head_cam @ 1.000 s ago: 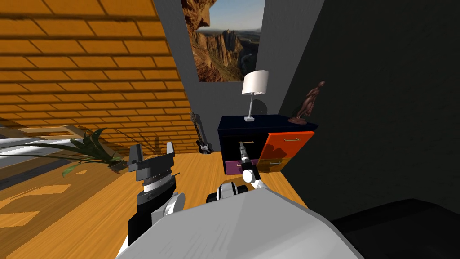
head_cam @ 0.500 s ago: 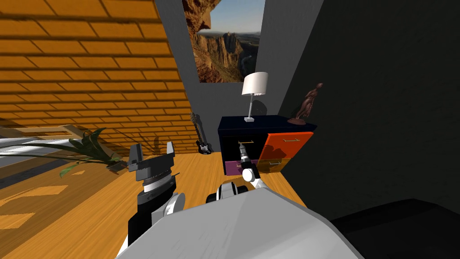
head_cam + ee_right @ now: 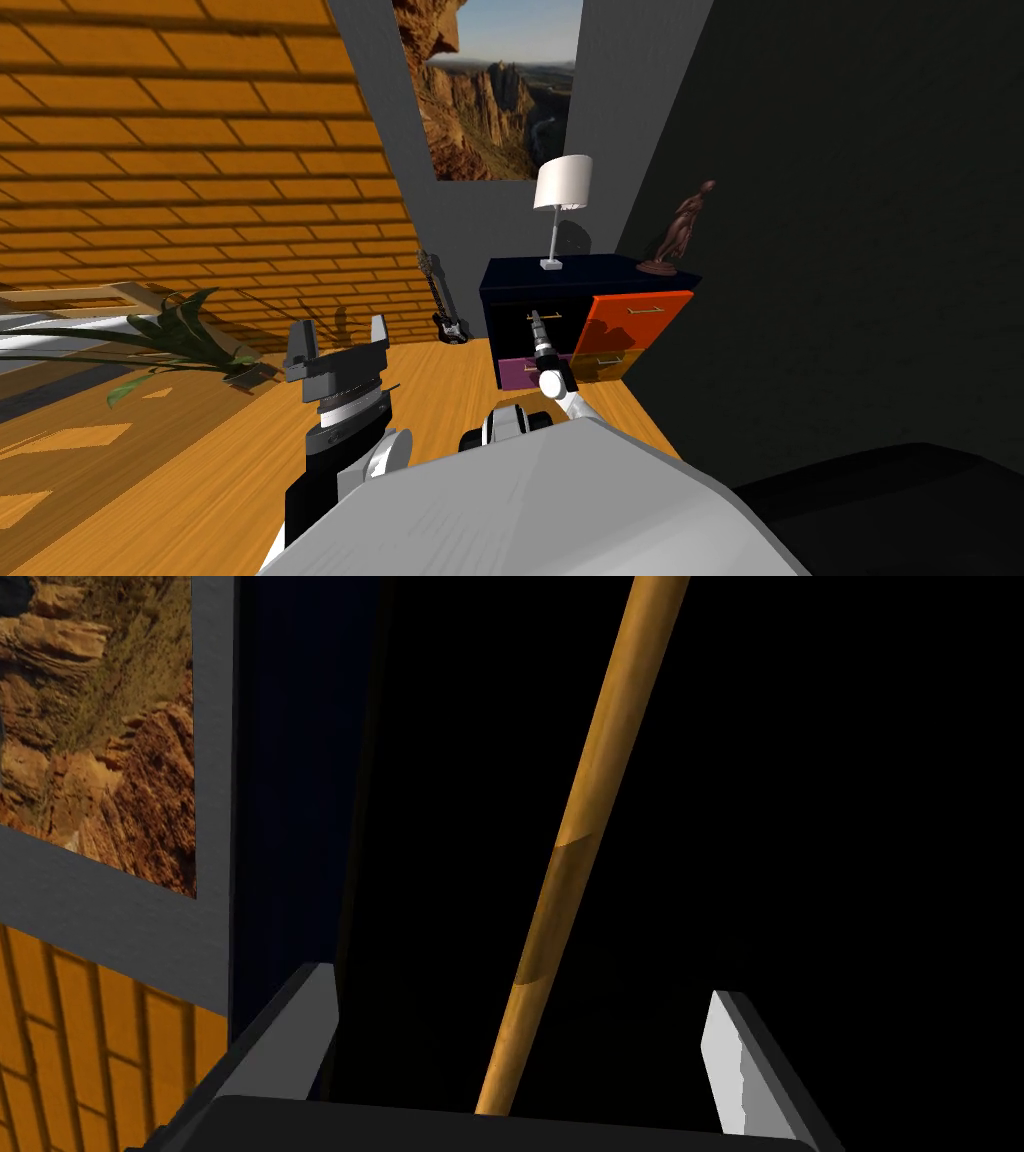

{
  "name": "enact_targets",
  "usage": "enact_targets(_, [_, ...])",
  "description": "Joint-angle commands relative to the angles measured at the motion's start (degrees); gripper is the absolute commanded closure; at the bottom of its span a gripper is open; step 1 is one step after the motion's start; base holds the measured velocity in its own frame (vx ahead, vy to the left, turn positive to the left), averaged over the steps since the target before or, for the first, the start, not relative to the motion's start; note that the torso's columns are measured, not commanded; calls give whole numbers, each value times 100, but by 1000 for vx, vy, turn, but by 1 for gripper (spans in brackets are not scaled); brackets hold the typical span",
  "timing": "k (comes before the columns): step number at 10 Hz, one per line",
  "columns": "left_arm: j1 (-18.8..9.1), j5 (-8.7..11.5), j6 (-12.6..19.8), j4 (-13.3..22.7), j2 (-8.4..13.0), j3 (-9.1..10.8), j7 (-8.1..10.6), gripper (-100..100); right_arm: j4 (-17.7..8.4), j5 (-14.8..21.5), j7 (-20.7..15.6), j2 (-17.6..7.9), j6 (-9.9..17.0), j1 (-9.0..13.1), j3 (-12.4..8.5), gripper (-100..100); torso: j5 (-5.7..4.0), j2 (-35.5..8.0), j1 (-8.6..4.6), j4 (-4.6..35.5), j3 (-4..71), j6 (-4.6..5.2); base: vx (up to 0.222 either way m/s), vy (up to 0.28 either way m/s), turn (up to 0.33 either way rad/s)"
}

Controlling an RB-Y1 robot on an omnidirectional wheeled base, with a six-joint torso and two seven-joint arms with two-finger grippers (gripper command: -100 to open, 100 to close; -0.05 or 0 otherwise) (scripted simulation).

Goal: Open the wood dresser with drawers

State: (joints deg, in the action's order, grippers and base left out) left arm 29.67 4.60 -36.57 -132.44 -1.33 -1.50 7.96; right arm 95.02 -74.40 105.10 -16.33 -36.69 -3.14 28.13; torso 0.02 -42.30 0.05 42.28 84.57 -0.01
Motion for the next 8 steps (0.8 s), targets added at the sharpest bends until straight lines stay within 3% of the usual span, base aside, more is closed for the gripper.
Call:
enact_targets(1, [-1, 0, 0, 0, 0, 0, 0, 0, -25, 68, 72, -29, -79, -48, 53, 100, -2, -25, -6, 7, -16, 0, -20, 1, 21])
enact_targets(2, [-1, 0, 1, 1, 0, 0, 0, 0, -50, 368, -189, -49, 179, -152, -223, 100, -6, -4, -13, -5, -7, 3, -95, 20, 299])
enact_targets(3, [-3, 0, 1, 1, 0, -1, 0, 0, -50, 509, -334, -49, 302, -152, -366, 100, -3, -8, 6, -5, -6, -20, -120, 21, 307])
enact_targets(5, [-1, 0, 1, 1, 0, 0, 0, 0, -50, 845, -668, -49, 570, -152, -366, 100, 11, 19, 44, -1, 11, -34, -39, -5, -22])
enact_targets(8, [0, 0, 0, 0, 0, 0, 0, 0, -50, 1431, -1066, -49, 570, -152, -366, 100, 7, 11, 20, 3, 7, -10, 14, 6, 20])
